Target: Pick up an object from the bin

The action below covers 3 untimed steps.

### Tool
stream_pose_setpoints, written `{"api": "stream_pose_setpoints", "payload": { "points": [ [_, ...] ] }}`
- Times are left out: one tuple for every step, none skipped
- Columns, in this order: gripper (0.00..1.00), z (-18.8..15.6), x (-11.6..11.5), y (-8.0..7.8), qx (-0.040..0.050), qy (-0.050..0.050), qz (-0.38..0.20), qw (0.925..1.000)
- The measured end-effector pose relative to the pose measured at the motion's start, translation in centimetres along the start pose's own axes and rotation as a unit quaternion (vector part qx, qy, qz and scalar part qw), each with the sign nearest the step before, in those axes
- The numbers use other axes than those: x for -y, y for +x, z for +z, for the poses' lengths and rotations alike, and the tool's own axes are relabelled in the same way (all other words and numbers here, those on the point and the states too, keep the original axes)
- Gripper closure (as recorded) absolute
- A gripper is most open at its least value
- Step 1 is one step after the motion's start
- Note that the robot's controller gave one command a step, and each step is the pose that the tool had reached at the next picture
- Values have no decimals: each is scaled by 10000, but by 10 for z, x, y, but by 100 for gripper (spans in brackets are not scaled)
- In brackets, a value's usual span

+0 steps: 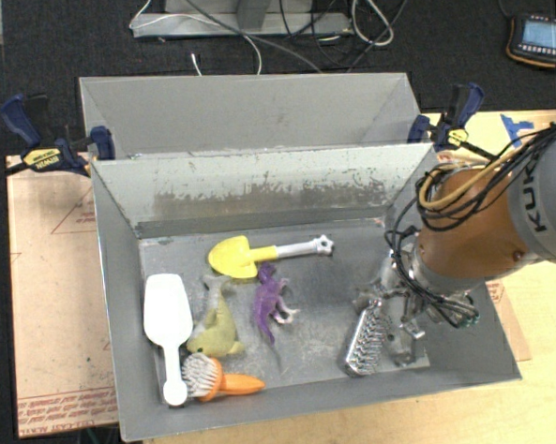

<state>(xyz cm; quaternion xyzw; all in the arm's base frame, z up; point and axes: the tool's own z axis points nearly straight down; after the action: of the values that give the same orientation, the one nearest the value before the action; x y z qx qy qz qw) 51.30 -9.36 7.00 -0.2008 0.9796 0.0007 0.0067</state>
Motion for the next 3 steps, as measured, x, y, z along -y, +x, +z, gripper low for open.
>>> {"api": "stream_pose_setpoints", "payload": {
  "points": [
    [100, 0, -2, -4, 9, -7, 125, 9999],
    [100, 0, -2, -4, 8, -7, 124, 9999],
    [100, -106, 6, 12, -10, -28, 111, 9999]
  ]
}}
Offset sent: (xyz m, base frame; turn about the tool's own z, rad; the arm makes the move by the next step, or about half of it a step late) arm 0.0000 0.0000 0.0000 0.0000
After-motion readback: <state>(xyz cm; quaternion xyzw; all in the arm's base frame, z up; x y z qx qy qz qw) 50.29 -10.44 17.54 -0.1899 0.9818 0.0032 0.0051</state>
